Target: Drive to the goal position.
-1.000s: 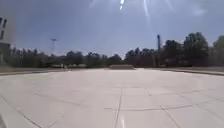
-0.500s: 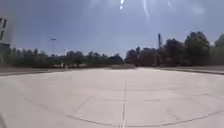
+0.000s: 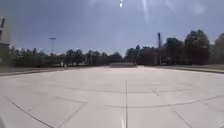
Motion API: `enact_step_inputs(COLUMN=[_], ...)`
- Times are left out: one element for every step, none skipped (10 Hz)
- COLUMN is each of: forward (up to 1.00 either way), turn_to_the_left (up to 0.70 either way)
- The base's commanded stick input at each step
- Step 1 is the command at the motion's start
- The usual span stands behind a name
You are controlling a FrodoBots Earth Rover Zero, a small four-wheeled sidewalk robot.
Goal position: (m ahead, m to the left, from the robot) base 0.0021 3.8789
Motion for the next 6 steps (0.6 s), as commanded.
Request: enact_step_inputs(forward=[0.00,0.00,0.00,0.00,0.00,0.00], turn_to_the_left=[0.85,0.85,0.85,0.85,0.85,0.85])
